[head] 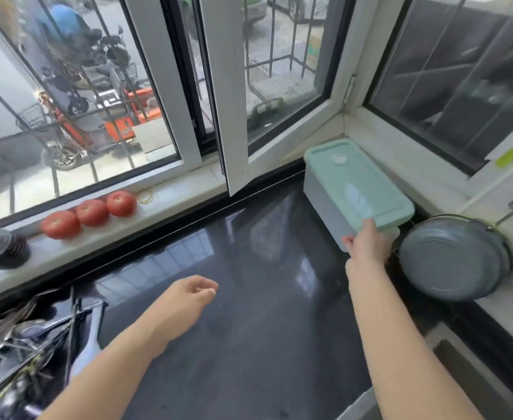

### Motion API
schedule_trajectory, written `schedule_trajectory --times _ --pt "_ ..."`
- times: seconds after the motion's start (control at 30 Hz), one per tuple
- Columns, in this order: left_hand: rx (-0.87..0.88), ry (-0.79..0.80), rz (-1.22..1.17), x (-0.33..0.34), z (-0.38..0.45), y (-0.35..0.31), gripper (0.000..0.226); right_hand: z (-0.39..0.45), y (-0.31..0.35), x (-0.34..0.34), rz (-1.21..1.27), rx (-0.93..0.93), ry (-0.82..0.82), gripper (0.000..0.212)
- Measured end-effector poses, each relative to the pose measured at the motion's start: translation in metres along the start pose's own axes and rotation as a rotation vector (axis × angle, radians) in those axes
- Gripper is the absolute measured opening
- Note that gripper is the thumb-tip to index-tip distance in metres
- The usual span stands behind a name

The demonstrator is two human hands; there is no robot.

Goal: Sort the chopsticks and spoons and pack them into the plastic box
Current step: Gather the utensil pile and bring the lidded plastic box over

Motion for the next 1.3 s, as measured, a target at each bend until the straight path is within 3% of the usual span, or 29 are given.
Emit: schedule_trajectory --times 0.1,0.2,0.27,0.4,0.53,0.67,0.8,1.0,1.17,1.3 --pt "0.005 0.031 -0.218 0.005 -0.019 0.033 0.018 -0.093 -0.042 -0.053 -0.027 0.023 0.094 0.018" --pt "0.032 -0.166 -0.510 -0.018 -0.041 0.069 0.022 -0.161 -0.083 -0.096 -0.202 0.035 0.279 0.015" --pt "0.012 -0.240 -0.533 -0.027 -0.052 0.096 0.030 -0.193 -0.105 -0.110 -0.379 0.002 0.466 0.018" --pt "-0.050 -0.276 -0.358 -0.030 -0.071 0.147 0.035 -0.221 -0.124 -0.111 -0.586 -0.009 0.741 0.018" --pt "-0.144 -0.243 -0.377 -0.016 -0.093 0.199 0.014 -0.206 -0.119 -0.105 -0.727 -0.099 0.756 0.030" --pt "-0.213 -0.162 -0.581 0.003 -0.103 0.220 0.013 -0.208 -0.107 -0.088 -0.728 -0.179 0.768 0.005" --pt "-0.224 -0.158 -0.675 0.001 -0.114 0.225 0.012 -0.224 -0.091 -0.082 -0.680 -0.252 0.707 0.008" --pt "-0.295 -0.397 -0.810 -0.081 -0.176 0.293 0.009 -0.324 -0.099 -0.029 -0.512 -0.298 0.902 0.011" --pt "-0.394 -0.691 -0.887 -0.170 -0.244 0.427 0.009 -0.481 -0.153 0.021 -0.464 -0.227 1.245 0.004" --pt "-0.463 -0.869 -0.940 -0.216 -0.305 0.553 0.023 -0.627 -0.197 0.044 -0.475 -0.315 1.461 0.008"
Point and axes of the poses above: each hand's wrist, its own z-axis towards the middle knuckle, its own x-axis out of the palm, y = z × x, the point moved 9 cm from there along z, towards the middle knuckle, and after that the axes turned 12 degrees about -x, right-handed, at the moved point
